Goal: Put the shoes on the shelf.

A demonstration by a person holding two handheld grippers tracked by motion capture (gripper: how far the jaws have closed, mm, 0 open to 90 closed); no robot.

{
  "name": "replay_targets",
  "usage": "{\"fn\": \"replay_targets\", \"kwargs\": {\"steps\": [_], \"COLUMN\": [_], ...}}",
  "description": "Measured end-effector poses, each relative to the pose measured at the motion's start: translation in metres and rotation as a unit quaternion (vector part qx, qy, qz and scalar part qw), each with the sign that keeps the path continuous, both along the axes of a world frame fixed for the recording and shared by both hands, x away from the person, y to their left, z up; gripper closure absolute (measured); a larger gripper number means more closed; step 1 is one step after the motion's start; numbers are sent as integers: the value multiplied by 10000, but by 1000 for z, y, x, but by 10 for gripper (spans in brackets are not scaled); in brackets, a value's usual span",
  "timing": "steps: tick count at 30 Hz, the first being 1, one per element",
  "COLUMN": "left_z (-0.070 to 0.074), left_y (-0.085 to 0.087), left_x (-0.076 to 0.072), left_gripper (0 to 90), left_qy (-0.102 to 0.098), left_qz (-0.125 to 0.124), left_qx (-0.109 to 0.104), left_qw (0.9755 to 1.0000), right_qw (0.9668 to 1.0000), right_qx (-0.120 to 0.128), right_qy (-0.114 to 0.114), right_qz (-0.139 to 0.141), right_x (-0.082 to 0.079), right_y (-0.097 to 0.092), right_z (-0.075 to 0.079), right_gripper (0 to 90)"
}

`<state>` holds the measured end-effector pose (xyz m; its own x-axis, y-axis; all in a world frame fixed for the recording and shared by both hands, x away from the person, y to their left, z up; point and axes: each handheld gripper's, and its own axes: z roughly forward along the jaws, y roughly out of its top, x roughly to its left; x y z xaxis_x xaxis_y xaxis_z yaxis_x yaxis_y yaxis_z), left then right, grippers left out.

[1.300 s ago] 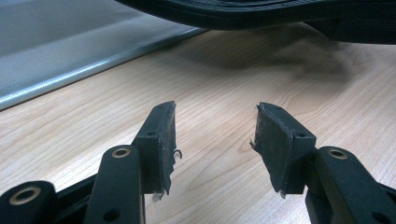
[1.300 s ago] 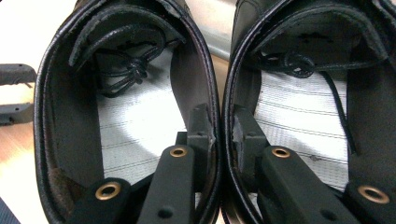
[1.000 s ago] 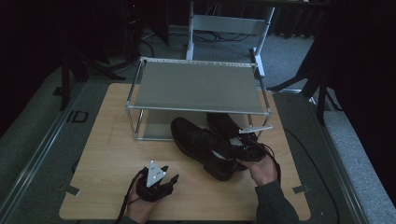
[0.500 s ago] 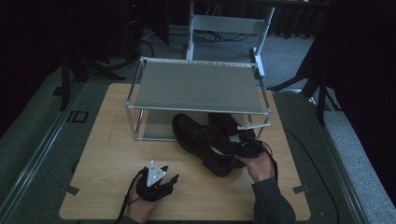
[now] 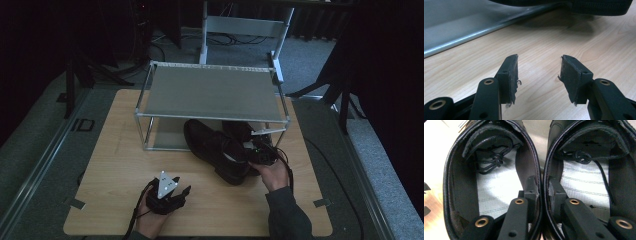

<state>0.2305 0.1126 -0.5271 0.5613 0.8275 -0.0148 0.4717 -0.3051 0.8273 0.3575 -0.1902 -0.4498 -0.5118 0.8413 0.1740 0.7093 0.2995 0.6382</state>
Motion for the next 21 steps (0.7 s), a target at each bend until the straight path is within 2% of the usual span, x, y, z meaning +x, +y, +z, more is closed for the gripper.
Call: {"fn": "replay_targets", "kwargs": {"steps": [9, 21], "left_z": [7, 9], "left_y": [0, -8], "left_x": [10, 38], "left_gripper": [496, 498], "left_qy": [-47, -158], "left_qz": [32, 106], "left_qx": [52, 247], "left_qw": [10000, 9995], "right_qw": [9999, 9993], "right_qx": [43, 36], "right_qy": [-63, -92], "right_qz": [-143, -363], "right_x": [7, 18], "right_y": [5, 14], "right_z": [1, -1], "right_gripper": [800, 800]}}
